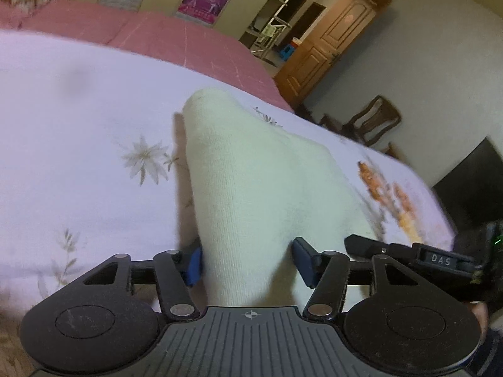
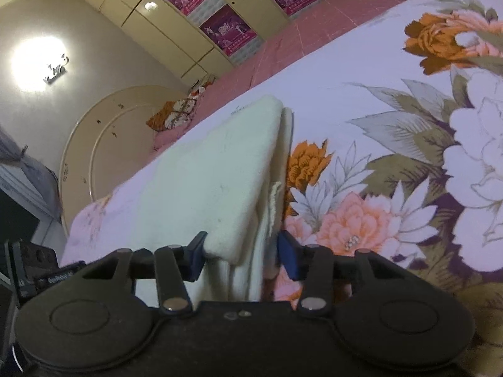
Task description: Fold small clothes
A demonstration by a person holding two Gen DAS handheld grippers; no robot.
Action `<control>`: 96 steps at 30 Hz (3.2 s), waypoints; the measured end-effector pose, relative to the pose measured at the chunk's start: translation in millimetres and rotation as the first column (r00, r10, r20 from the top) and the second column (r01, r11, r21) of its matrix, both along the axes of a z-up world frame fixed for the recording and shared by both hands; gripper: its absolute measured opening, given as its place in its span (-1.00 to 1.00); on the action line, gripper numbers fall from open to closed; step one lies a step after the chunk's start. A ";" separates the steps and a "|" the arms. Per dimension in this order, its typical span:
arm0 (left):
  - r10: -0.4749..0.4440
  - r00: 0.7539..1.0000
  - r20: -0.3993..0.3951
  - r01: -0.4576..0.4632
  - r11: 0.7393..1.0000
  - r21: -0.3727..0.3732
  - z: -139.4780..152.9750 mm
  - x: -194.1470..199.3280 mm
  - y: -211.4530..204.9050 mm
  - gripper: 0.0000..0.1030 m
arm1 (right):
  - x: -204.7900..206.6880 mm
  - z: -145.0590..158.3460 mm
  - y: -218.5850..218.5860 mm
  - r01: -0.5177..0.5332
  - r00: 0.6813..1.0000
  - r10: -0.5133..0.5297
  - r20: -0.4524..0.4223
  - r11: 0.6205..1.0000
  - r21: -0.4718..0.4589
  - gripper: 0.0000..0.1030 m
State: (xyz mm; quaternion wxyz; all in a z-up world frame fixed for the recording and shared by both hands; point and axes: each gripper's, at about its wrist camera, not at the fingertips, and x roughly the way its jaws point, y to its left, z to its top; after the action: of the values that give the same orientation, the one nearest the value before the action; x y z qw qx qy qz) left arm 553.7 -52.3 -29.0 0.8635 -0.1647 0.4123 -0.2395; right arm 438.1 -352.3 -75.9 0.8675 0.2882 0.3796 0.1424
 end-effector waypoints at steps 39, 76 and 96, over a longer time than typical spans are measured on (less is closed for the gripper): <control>0.132 0.959 0.251 -0.223 0.898 0.379 96.9 -148.3 186.6 -0.41 | -48.1 76.3 271.1 -0.208 0.944 0.283 0.167 0.909 -0.362 -0.49; 0.280 0.928 0.245 -0.354 0.868 0.348 23.7 -180.8 236.7 -0.05 | -58.3 34.9 338.0 -0.315 0.915 0.396 0.070 0.814 -0.488 -0.65; 0.338 0.909 0.242 -0.412 0.809 0.419 12.7 -302.0 204.2 0.36 | -164.0 27.4 323.9 -0.328 0.898 0.439 0.027 0.710 -0.623 -0.56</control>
State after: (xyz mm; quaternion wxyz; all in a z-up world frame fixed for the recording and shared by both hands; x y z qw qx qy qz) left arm 251.6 151.9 -16.2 0.9371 -0.0140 0.3476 0.0291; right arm 274.1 -28.5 -48.4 0.8938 -0.1024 0.3795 0.2158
